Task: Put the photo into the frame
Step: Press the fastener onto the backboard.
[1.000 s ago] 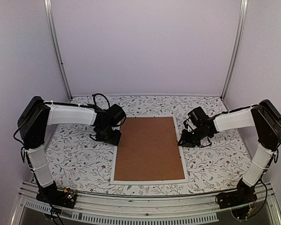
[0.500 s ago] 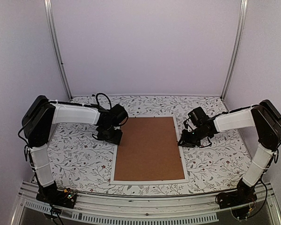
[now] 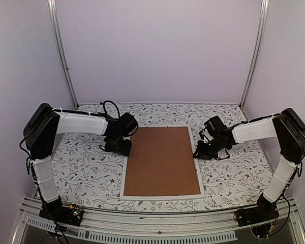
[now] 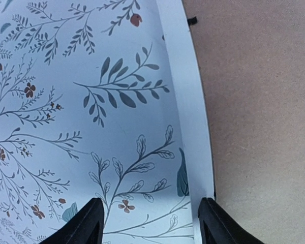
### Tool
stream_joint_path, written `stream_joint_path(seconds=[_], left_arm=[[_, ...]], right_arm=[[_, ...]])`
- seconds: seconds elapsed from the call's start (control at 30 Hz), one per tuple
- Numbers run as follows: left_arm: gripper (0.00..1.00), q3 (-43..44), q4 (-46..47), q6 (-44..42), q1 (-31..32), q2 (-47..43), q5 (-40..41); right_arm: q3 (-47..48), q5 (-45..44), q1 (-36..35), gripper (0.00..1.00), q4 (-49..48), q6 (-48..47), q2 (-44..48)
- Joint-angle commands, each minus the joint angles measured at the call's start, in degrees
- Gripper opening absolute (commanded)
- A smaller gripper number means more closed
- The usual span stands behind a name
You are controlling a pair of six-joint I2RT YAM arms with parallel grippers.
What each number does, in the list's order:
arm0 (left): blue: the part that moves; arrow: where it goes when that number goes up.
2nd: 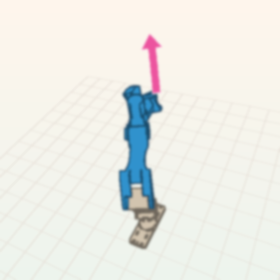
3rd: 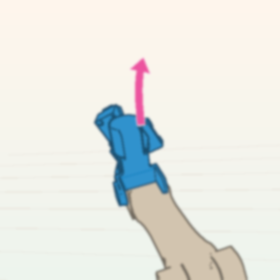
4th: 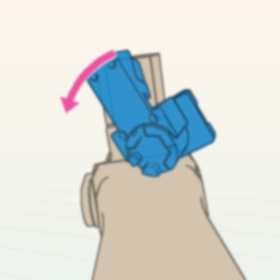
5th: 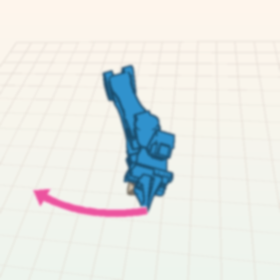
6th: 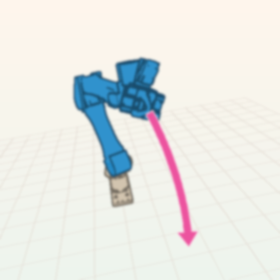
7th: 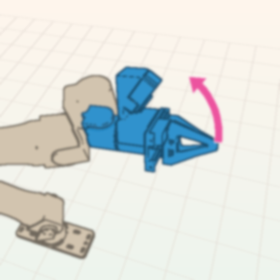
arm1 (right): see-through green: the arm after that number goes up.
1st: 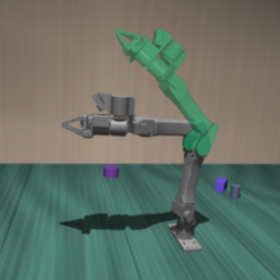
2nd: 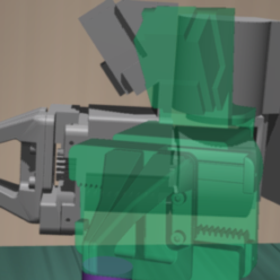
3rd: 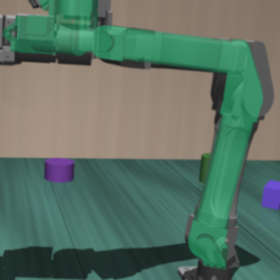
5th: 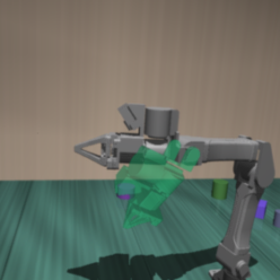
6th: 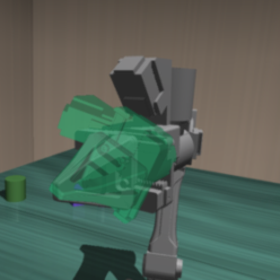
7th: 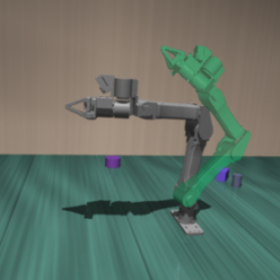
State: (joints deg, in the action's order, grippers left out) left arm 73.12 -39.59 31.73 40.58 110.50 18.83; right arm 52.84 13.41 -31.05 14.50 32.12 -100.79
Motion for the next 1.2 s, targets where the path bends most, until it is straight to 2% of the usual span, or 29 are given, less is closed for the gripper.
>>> stream_joint_path(seconds=[0.0, 0.5, 1.17], left_arm=[[0.66, 0.0, 0.5, -0.4, -1.0, 1.4, 0.2], [0.66, 0.5, 0.9, -0.3, 0.9, 3.8, -1.1], [0.66, 2.6, -0.6, 2.4, 7.1, 7.8, -0.8]], right_arm=[[-2.7, 0.1, -1.3, 0.18, 4.9, -0.4, -2.9], [-2.9, -0.2, -1.3, 0.18, 5.3, 0.0, -2.2], [-3.6, 0.4, -1.9, 0.18, 4.2, 0.7, -2.5]])
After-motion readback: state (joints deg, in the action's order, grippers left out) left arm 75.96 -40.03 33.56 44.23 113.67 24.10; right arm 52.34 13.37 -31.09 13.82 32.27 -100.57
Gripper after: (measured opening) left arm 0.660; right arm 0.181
